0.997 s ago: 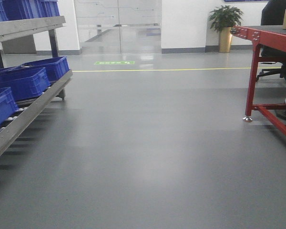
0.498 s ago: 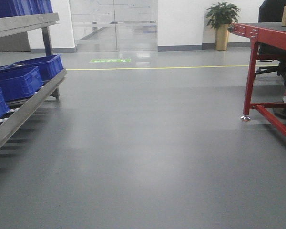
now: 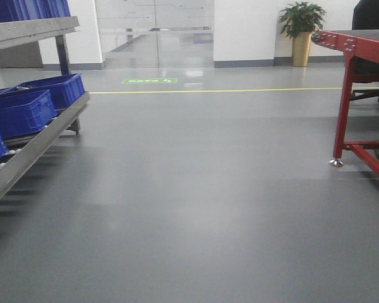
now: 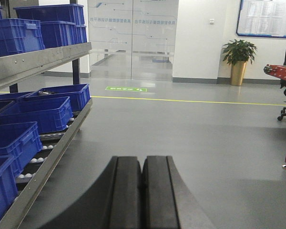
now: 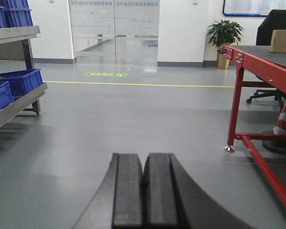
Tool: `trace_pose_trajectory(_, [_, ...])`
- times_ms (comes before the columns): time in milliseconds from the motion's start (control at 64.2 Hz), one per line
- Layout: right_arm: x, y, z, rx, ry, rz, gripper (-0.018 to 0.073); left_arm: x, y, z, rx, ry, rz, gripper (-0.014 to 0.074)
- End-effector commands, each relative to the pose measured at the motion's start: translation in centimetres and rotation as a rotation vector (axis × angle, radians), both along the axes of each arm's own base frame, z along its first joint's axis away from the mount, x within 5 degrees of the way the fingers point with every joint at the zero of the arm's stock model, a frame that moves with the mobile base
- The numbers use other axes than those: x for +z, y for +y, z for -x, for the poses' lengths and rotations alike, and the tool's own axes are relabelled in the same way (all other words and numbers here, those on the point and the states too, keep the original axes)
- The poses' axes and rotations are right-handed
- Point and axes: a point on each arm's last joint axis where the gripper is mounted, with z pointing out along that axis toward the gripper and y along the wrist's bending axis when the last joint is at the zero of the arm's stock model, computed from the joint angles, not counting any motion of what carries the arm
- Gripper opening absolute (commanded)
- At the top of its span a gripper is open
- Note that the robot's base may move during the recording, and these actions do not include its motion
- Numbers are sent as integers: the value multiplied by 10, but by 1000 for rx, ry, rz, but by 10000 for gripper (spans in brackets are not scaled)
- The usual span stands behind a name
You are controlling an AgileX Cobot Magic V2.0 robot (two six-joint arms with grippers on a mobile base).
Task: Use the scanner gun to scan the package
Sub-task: 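Drive the base forward through the office toward the red-framed table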
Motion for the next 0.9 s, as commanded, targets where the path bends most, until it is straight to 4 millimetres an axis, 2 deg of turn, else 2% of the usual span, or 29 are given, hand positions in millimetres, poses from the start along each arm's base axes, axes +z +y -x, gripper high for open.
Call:
trace_pose_trajectory(0, [2,0,0,-5,-23,2,-169,3,0,1,4,-26,-1,-111])
trace_pose_trajectory(888, [2,0,0,-5,-23,2,-169,3,0,1,4,-26,-1,-111])
